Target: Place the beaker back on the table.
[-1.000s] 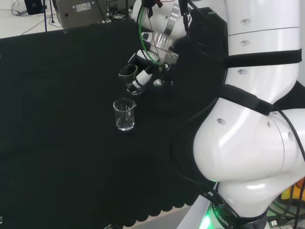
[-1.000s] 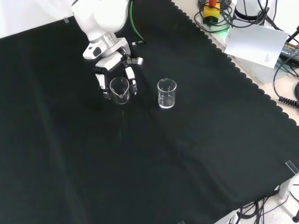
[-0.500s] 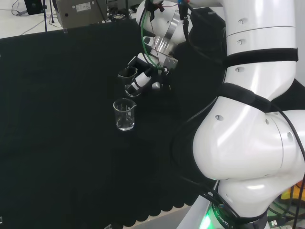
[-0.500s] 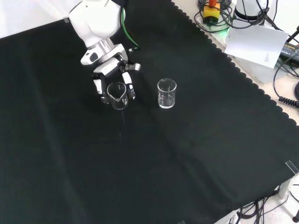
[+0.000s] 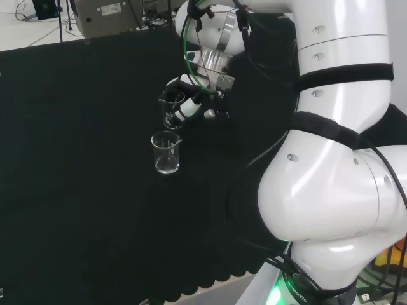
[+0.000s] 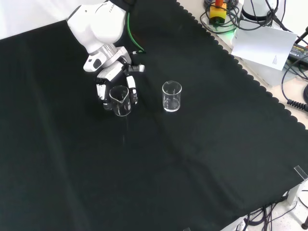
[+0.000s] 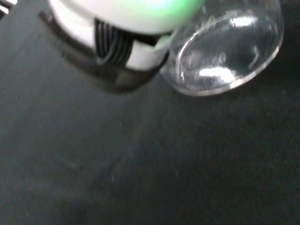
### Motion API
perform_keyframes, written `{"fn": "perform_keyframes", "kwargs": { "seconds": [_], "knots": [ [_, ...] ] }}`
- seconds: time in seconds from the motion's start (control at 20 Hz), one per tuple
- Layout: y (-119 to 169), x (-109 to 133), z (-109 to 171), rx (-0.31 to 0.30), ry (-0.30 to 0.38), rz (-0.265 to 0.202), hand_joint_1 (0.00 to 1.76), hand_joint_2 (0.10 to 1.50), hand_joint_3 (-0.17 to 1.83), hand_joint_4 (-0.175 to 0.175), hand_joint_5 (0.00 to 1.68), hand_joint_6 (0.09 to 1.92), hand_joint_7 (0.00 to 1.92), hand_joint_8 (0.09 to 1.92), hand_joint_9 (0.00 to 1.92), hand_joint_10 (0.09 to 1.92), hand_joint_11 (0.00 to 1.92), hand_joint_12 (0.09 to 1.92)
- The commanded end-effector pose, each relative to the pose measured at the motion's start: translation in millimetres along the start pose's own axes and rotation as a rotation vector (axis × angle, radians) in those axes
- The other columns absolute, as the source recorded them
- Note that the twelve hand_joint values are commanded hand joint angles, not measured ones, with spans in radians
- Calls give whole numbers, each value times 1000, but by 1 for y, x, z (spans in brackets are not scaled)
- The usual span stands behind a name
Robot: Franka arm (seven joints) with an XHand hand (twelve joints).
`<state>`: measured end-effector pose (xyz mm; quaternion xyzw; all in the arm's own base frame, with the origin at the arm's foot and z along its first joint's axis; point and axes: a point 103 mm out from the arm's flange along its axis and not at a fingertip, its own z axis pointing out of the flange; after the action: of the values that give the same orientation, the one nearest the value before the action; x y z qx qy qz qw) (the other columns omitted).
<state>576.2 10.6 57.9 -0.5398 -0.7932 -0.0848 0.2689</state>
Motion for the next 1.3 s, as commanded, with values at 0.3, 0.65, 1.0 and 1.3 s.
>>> {"fn": "perform_keyframes", "kwargs": {
  "seconds": [0.3,0.65,1.0,1.3],
  "knots": [
    [-21,2,-12,127,-101,20,1107,920,-175,-1,374,403,417,588,795,87,306,1314],
    [-32,5,-24,133,-76,17,1028,872,-175,-5,340,211,275,587,662,87,187,1363],
    [-37,4,-22,216,-76,75,941,845,-175,-11,280,87,85,582,501,87,39,1433],
    [-46,11,-34,156,-78,71,900,834,-175,-19,221,87,3,518,398,87,0,1402]
  ]
}}
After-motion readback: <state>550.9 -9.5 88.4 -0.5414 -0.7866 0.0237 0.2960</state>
